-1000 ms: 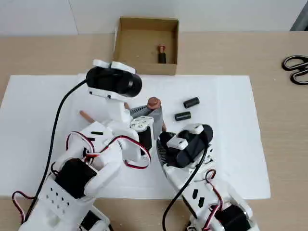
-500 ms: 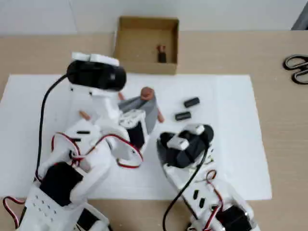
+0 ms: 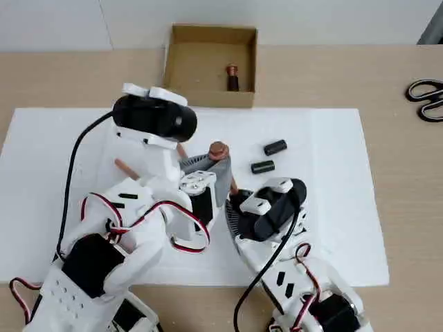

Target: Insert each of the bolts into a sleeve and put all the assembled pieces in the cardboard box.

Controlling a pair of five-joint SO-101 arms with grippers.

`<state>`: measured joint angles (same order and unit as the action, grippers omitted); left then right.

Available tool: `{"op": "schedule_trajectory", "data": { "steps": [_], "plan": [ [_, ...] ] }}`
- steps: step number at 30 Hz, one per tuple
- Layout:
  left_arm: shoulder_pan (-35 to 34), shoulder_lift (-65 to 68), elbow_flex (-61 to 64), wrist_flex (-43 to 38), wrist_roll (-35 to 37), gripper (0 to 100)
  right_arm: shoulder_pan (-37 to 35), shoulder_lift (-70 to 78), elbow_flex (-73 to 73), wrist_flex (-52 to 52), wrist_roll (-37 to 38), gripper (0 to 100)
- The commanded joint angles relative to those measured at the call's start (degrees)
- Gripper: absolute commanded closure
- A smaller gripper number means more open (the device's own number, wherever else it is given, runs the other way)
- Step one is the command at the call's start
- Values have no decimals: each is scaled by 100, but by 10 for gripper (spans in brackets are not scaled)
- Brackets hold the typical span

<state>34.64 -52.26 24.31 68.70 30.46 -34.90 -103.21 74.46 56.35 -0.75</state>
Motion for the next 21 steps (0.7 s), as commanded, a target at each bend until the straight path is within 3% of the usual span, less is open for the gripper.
{"op": "schedule_trajectory", "data": {
  "steps": [1, 11, 21],
  "plan": [
    [132, -97, 40, 9, 0, 994, -13, -40, -18, -136, -53, 995],
    [123, -97, 400, -88, 0, 994, -13, -40, -18, -136, -44, 995],
    [-123, -97, 488, -791, -18, 994, -13, -40, -18, -101, -44, 995]
  ]
}}
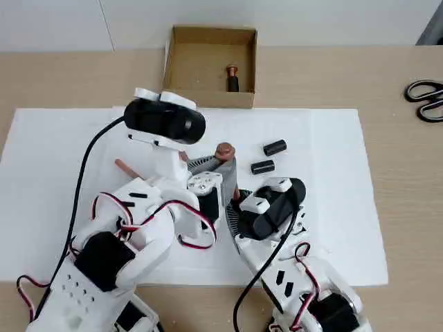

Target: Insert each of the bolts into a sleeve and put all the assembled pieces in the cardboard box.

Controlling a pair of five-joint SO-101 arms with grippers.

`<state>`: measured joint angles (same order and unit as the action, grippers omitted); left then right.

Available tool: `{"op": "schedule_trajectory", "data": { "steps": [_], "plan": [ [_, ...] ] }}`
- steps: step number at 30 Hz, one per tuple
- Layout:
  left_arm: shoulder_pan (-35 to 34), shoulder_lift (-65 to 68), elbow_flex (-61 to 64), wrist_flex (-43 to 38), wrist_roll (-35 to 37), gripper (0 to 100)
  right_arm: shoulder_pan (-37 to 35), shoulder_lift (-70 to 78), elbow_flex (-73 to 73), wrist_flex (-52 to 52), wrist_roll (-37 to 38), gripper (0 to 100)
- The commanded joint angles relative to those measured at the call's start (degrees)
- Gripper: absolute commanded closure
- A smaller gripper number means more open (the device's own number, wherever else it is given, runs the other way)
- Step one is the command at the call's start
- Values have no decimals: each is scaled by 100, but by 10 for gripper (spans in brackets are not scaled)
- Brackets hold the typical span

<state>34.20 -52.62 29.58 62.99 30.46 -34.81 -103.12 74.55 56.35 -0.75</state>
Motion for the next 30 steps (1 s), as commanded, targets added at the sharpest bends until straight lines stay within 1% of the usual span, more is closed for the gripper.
{"op": "schedule_trajectory", "data": {
  "steps": [1, 17, 25, 30],
  "plan": [
    [-88, -62, -40, -220, -18, 994, -22, -48, -26, -101, -44, 995],
    [-70, -35, 13, -211, -9, 994, -22, -48, -26, -101, -44, 995],
    [-62, -62, 409, -378, -9, 994, -22, -48, -26, -101, -44, 995],
    [-35, -62, 435, -237, 0, 994, -22, -48, -26, -101, -35, 995]
  ]
}}
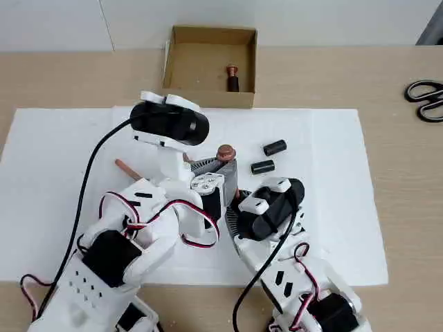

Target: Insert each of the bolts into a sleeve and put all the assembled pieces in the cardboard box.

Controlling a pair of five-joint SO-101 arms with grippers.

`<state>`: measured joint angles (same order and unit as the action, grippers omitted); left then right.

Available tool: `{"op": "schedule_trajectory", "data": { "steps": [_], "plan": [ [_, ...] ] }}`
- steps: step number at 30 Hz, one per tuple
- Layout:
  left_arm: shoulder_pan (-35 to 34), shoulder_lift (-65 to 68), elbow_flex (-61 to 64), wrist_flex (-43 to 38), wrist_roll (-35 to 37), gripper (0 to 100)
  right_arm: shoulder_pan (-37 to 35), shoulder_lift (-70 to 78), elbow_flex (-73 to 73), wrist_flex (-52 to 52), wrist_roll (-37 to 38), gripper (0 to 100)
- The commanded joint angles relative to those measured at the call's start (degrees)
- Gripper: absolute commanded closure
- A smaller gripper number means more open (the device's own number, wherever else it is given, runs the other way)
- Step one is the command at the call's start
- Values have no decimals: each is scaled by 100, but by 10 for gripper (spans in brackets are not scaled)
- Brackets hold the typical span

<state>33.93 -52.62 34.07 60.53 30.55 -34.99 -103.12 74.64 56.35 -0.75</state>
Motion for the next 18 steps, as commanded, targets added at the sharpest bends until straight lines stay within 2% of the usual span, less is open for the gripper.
{"op": "schedule_trajectory", "data": {
  "steps": [1, 10, 18],
  "plan": [
    [44, -62, -22, 114, -9, 994, 4, -48, -35, -101, -35, 995],
    [132, -62, -13, 897, -9, 994, 13, -48, -35, -101, -35, 995],
    [484, -18, 356, 976, -18, 994, 13, -48, -35, -101, -35, 995]
  ]
}}
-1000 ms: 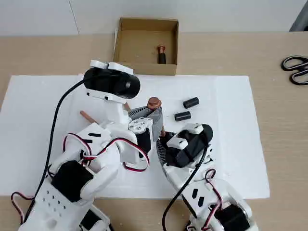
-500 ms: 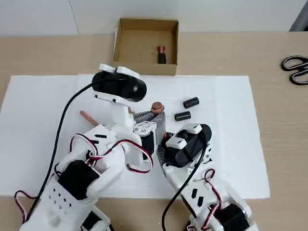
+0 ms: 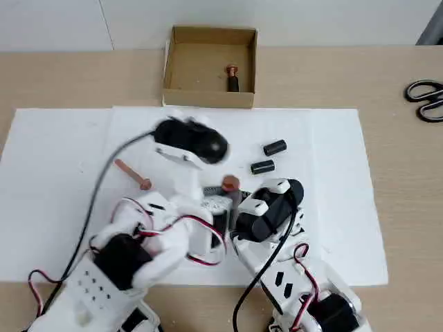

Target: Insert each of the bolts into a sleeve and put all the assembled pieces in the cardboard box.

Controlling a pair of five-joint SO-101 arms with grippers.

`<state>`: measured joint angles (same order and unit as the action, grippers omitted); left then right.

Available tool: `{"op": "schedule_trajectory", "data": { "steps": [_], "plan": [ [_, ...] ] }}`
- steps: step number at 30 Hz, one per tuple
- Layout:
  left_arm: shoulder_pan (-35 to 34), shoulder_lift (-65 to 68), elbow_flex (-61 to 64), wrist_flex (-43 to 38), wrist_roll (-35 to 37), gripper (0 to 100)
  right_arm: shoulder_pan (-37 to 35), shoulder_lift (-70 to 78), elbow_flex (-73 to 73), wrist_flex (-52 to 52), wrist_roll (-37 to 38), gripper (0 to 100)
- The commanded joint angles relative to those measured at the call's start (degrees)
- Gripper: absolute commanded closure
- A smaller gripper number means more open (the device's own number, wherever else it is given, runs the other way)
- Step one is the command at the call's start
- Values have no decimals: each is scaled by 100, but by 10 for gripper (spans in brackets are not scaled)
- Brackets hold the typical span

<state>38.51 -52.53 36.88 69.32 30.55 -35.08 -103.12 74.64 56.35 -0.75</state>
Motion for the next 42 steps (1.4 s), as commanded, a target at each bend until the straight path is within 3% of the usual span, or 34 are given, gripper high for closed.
{"op": "schedule_trajectory", "data": {
  "steps": [1, 7, 10, 14, 20, 23, 27, 32, 36, 42],
  "plan": [
    [35, -26, 119, 97, -18, 994, 22, -48, -35, -101, -35, 995],
    [44, -70, 180, 132, -246, 984, 31, -48, -35, -101, -26, 995],
    [18, -70, -75, 316, -246, 884, 31, -48, -35, -101, -26, 995],
    [18, -70, -769, 1134, -220, 710, 31, -48, -35, -101, -18, 995],
    [-26, -70, -1807, 2022, -255, 676, 31, -48, -26, -101, -18, 995],
    [-536, -70, -2246, 2400, -273, 675, 57, -48, -26, -136, -18, 995],
    [-1521, -70, -2501, 3103, -967, 675, 497, 4, -70, -444, -18, 995],
    [-2910, -70, -2475, 3112, -1152, 675, 1068, 198, -290, -857, -9, 995],
    [-3209, -70, -2475, 3112, -1292, 675, 1297, 1235, -1196, -971, 0, 995],
    [-3297, -70, -2475, 3112, -1292, 675, 1648, 3960, -3112, -2132, -9, 995]
  ]
}}
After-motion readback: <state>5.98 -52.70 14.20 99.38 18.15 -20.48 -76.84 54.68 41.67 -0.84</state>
